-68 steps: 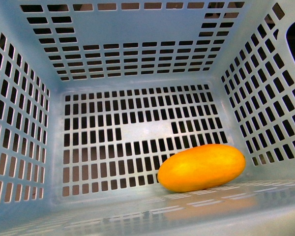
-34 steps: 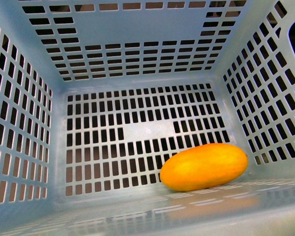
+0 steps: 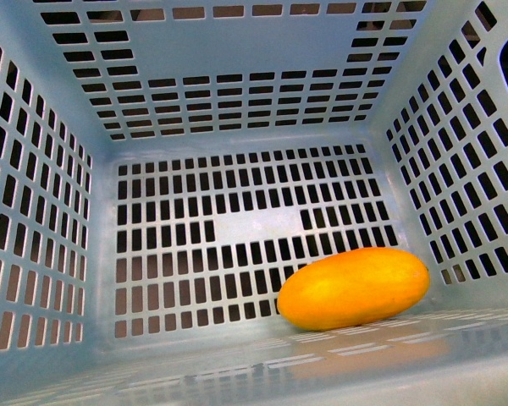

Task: Pick mango and avocado into basket

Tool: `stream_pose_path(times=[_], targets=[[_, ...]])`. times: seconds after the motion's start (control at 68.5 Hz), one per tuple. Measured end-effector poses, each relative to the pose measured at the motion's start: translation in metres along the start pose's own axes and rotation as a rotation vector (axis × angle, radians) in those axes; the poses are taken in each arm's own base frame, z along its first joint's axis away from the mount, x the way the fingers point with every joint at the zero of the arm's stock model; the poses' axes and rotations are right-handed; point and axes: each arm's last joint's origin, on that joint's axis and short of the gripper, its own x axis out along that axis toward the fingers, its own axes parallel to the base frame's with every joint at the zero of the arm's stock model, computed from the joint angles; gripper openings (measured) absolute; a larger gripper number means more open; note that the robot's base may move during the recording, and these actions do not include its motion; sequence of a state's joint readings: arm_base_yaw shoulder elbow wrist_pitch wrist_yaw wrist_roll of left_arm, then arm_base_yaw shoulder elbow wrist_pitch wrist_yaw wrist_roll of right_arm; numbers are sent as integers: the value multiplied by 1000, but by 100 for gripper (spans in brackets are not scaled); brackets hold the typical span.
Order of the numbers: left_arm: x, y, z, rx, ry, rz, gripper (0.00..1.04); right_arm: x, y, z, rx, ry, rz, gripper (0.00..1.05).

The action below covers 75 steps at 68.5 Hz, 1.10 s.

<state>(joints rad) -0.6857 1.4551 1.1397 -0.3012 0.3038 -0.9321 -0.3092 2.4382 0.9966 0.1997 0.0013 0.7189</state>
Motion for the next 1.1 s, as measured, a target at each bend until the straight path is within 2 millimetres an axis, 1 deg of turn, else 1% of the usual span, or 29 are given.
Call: stream_pose_path(times=[0.409,0.832,0.891,0.905,1.095], targets=[[0,0,0,0,0,0,14,15,5,5,-7,7,-14,96],[0,0,0,0,0,0,14,24,11,1,-25,16,-12,96],[0,0,0,0,0,0,14,25,11,0,-27,16,-12,92],[0,0,0,0,0,0,14,25,11,0,-27,18,-12,88],[0,0,0,0,-1,0,14,27,7,-2,-23,25,-19,64]])
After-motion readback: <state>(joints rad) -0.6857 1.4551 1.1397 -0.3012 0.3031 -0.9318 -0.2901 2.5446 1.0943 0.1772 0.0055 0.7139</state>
